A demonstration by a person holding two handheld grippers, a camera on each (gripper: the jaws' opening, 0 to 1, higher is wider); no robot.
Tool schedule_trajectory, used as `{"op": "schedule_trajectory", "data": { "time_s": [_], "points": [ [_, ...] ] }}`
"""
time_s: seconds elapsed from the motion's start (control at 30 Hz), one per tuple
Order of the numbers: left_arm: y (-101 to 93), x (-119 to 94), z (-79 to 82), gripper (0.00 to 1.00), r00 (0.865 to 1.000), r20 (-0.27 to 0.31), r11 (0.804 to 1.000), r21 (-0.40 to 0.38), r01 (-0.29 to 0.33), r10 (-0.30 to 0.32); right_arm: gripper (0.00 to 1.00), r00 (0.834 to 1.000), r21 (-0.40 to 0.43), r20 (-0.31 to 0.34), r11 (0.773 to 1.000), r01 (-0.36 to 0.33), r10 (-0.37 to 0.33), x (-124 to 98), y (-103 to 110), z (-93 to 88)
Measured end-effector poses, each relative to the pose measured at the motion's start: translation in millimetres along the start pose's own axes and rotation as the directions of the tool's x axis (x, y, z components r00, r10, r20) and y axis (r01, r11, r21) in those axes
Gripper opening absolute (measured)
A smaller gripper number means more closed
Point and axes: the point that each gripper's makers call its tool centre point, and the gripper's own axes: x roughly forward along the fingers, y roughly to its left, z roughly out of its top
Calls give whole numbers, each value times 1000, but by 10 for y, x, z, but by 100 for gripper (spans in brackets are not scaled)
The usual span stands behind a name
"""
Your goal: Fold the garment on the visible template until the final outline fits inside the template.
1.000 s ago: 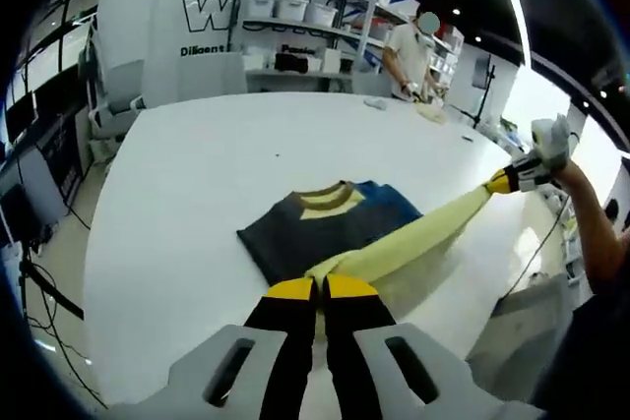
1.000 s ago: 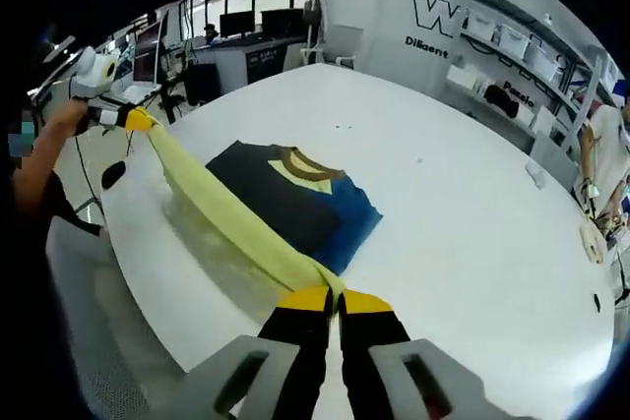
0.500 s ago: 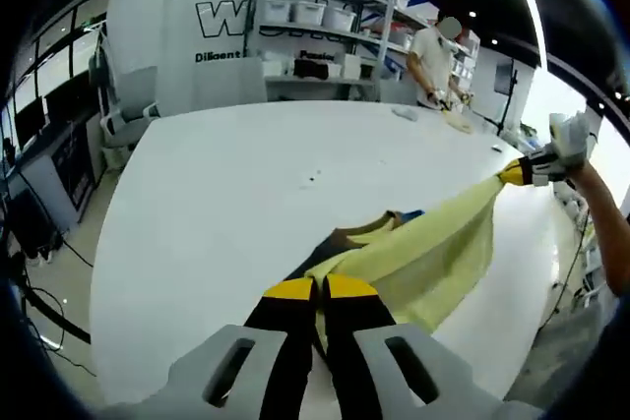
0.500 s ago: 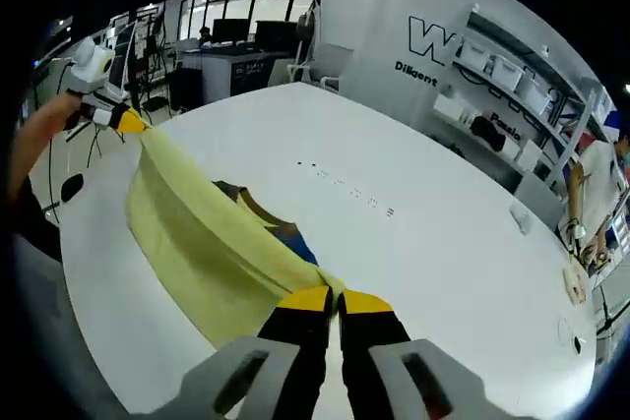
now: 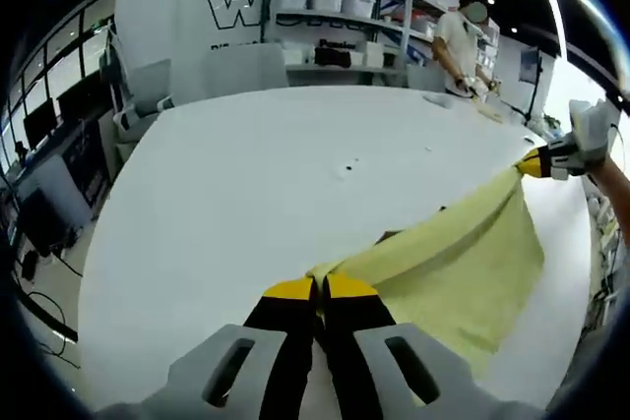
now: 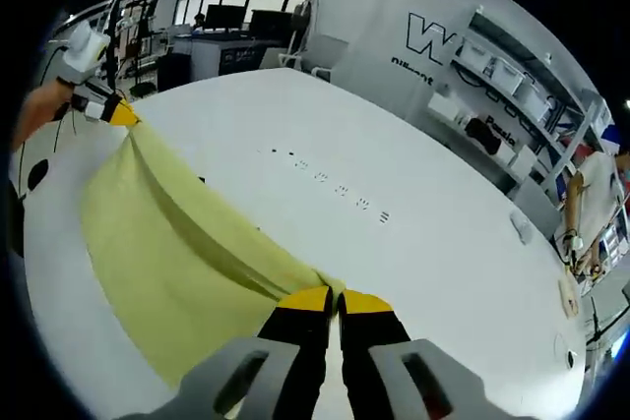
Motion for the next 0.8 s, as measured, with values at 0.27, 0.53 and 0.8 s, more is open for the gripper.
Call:
{"op": "schedule_trajectory", "data": {
  "time_s": [0.27,0.53,0.8],
  "points": [
    [52,273,-128,0,999,4,998,37,-50,50,0,999,-4,-50,1000,6,-6,380,57,-292],
    [105,449,-290,0,997,-5,993,86,-77,78,0,997,-33,-74,999,18,-20,559,98,-428],
    [152,561,-368,0,996,9,985,145,-90,89,0,994,-50,-112,999,0,-5,651,195,-612]
  ]
}}
